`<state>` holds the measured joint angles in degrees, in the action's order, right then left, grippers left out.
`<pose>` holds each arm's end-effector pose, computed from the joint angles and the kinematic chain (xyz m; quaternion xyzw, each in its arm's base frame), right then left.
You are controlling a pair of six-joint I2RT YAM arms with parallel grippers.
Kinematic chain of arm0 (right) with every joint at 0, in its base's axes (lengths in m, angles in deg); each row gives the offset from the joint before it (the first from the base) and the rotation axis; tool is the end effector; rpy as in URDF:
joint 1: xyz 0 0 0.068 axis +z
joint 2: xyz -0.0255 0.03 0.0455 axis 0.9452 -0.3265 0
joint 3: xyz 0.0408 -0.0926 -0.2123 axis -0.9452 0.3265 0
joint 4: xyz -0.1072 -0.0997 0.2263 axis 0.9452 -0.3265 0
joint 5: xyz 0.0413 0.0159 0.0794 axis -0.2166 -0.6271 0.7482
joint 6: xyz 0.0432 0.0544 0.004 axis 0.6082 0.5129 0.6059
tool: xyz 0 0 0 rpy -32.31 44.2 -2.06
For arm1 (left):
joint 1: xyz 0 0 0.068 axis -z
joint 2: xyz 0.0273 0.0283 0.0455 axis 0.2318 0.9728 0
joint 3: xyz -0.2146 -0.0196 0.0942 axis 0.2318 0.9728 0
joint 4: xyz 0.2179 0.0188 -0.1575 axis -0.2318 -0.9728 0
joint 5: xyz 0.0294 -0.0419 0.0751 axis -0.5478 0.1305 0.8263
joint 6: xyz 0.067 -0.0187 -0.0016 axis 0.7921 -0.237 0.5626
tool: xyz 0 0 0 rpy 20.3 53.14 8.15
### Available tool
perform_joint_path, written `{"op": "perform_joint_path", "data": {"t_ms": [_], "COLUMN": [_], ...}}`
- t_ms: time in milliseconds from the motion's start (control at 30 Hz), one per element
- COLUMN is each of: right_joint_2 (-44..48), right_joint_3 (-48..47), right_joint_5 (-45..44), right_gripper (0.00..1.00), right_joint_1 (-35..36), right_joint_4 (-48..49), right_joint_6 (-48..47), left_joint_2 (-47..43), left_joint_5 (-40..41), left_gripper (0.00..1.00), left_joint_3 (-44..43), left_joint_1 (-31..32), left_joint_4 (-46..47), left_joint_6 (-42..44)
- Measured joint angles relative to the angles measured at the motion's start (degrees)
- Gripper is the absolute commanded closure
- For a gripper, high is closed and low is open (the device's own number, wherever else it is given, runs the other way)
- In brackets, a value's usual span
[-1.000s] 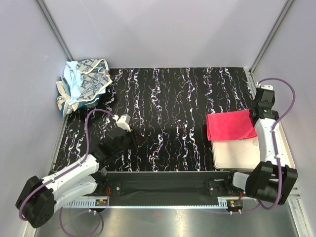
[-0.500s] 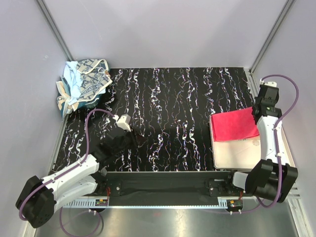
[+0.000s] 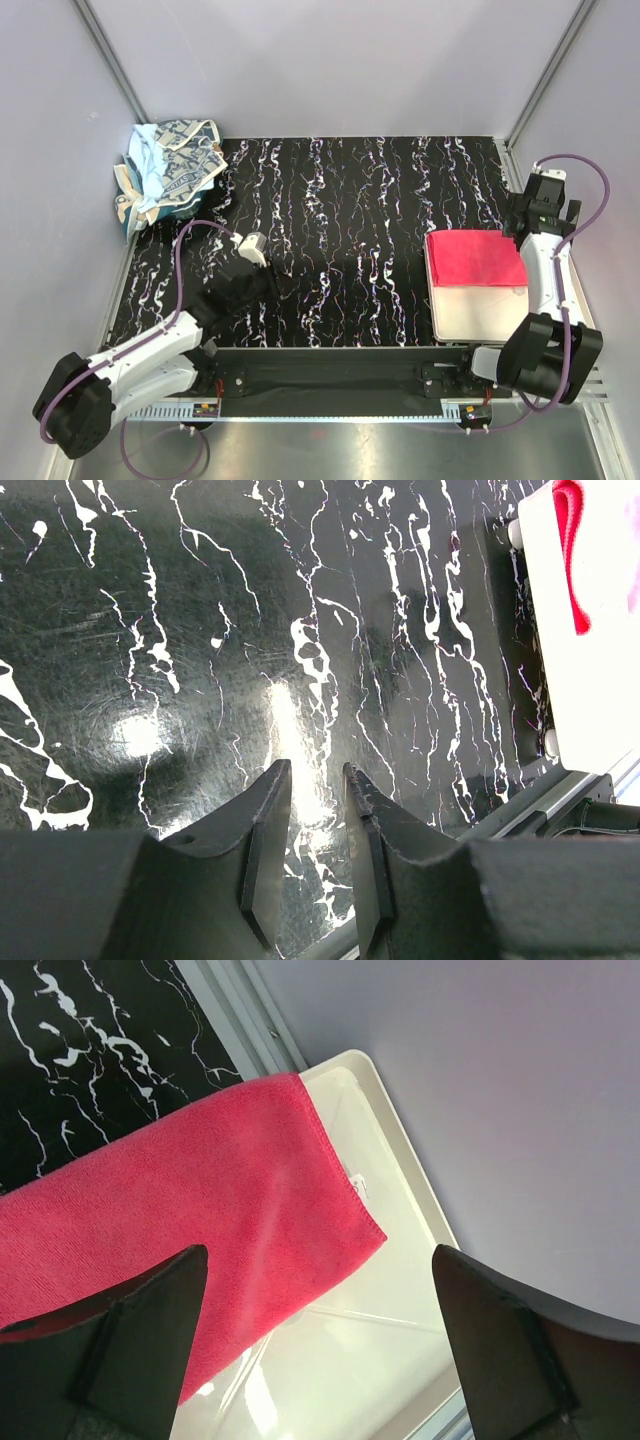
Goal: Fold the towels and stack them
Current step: Neatly place the folded towel into the bin, then grab crumpled towel
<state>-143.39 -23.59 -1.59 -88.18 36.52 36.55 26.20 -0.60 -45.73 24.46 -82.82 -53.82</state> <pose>0.2859 -0.1143 0.2447 0.1305 0.8848 -0.2968 0.3346 0.1880 -0.1504 0.1459 -0.0096 0.8614 -0.3415 0.3759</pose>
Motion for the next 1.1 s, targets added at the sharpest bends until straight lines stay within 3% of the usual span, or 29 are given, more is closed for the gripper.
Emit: {"op": "perform_joint_path", "data": {"t_ms": [167,333,533,633,733,900,1000,1100], "right_joint_2": [-3.04,-4.44,-6.78,-11.45,-16.17,-21.97,-23.93,-25.03], "right_joint_3": [-7.32,-16.65,-16.44,-16.44,-16.44,-16.68,-16.37,-16.26], "right_joint_5": [0.98,9.31,13.31,16.59,19.89,28.63,32.83,34.42], "right_gripper": [0.0,0.0,0.0,0.0,0.0,0.0,0.0,0.0], "right_joint_1": [-0.09,0.61,15.54,22.25,25.11,25.53,25.46,25.46], "right_joint_4": [-4.81,-5.38,-0.33,3.37,6.38,10.8,14.34,17.0], "right_joint_6": [7.5,19.26,28.04,31.45,34.27,38.21,39.98,41.66], "left_joint_2": [0.61,0.59,0.61,2.6,9.55,23.26,30.86,39.78], "left_joint_5": [0.0,0.33,3.89,10.05,19.06,26.58,29.16,30.38], "left_gripper": [0.66,0.65,0.59,0.49,0.41,0.39,0.39,0.39], "left_joint_3": [0.0,0.0,-2.89,-11.3,-27.08,-49.33,-56.76,-63.19], "left_joint_1": [0.0,0.0,0.0,0.04,-1.46,-15.21,-24.57,-29.2], "left_joint_4": [0.35,0.72,-2.4,-7.43,-14.08,-18.12,-21.31,-23.37], "left_joint_6": [0.04,0.52,0.72,0.76,0.57,-1.49,-1.95,-1.44]}}
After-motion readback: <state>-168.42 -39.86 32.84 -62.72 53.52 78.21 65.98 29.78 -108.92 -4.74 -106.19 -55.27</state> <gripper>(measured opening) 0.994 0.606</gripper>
